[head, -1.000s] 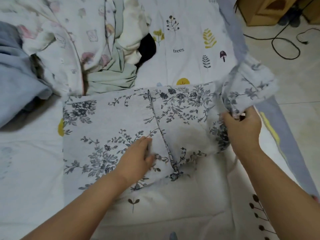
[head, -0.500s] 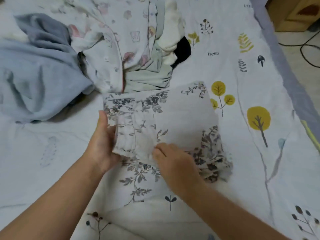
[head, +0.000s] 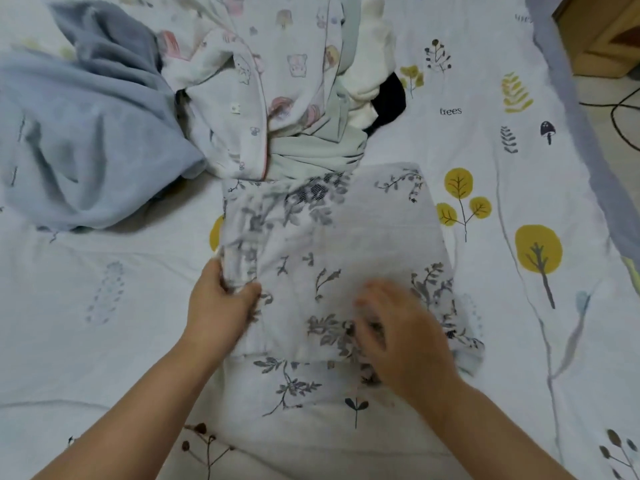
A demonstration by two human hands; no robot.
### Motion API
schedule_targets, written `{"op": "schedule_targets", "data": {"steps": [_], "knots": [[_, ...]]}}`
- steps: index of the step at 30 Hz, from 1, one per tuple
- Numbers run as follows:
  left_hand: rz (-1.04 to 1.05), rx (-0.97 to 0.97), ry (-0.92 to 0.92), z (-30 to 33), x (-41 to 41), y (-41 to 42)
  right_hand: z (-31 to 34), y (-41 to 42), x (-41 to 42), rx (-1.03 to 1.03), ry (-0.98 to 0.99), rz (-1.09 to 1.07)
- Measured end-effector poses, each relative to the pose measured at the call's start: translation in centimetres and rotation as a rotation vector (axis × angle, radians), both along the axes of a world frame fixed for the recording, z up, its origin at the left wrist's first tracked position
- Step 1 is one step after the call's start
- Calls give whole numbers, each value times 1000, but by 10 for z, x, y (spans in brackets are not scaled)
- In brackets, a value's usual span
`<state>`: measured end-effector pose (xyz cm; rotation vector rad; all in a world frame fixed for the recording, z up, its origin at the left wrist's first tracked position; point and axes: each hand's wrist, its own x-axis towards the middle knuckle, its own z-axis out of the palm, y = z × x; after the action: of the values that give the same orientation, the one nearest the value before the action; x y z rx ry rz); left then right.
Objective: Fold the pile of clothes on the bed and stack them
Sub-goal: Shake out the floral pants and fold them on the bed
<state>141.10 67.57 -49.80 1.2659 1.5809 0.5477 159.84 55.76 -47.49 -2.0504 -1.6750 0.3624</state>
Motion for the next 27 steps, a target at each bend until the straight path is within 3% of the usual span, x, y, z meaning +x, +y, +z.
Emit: {"op": "schedule_targets", "data": {"steps": [3, 5, 7, 9, 12, 14, 17, 20, 23, 25, 27], "knots": [[87, -264, 42, -20, -7, 4, -10, 3, 30, -218, -45, -369], [115, -237, 76, -22, 2, 10, -20, 5, 47, -415, -20, -608], [144, -131, 99, -19, 12, 14, -30, 4, 53, -533, 101, -683], [173, 11, 114, -17, 17, 15, -39, 1, 56, -542, 124, -646], [171, 236, 211, -17, 15, 8, -41, -7, 61, -351, 25, -627], [98, 232, 357, -25, 10, 0, -44, -15, 61, -379, 45, -601], [34, 82, 471, -32, 10, -4, -49, -21, 63, -584, -14, -555], [48, 304, 569, -25, 17, 5, -37, -6, 67, -379, -156, -541], [-257, 649, 692, -22, 36, 6, -30, 28, 67, -126, -174, -358], [-526, 626, 816, -30, 49, 7, -36, 56, 70, -198, -259, -183], [-662, 527, 936, -45, 52, 13, -53, 79, 79, -337, -326, -58]]}}
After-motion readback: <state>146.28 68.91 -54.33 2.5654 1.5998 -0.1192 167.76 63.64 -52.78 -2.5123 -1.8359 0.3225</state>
